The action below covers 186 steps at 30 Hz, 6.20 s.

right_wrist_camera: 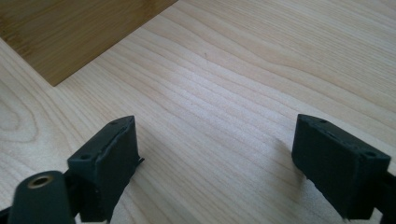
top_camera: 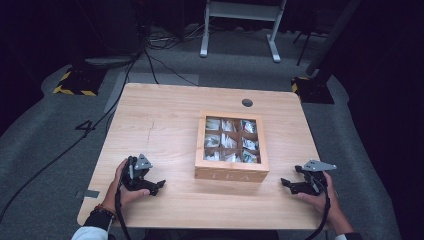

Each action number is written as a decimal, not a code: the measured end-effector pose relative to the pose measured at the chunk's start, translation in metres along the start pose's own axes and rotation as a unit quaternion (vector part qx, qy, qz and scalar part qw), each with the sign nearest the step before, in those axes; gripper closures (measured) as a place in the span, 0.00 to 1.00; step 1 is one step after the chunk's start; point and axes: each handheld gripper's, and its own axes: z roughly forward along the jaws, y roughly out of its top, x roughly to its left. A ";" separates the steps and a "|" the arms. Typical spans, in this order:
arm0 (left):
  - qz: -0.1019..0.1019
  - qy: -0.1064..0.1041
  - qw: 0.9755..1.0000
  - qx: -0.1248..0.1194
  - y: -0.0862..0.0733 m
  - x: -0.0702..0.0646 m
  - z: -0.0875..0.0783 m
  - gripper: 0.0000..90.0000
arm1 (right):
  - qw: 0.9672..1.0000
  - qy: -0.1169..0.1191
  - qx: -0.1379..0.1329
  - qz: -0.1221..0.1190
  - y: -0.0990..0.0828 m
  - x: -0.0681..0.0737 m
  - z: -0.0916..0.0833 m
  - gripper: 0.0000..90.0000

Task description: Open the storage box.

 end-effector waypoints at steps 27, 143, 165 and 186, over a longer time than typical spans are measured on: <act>0.004 -0.004 1.000 0.001 0.001 0.001 0.001 0.01 | 0.996 0.058 -0.033 -0.060 0.050 0.053 -0.018 0.33; 0.173 0.005 0.968 -0.180 0.166 -0.065 -0.013 0.39 | 0.990 0.026 -0.133 -0.026 0.134 0.072 -0.045 0.40; 0.142 -0.010 0.965 -0.218 0.196 -0.047 -0.012 0.56 | 0.991 0.047 -0.118 -0.045 0.128 0.072 -0.040 0.45; 0.094 -0.033 0.963 -0.250 0.235 -0.016 -0.007 0.56 | 0.994 0.086 -0.030 -0.061 0.125 0.089 0.017 0.45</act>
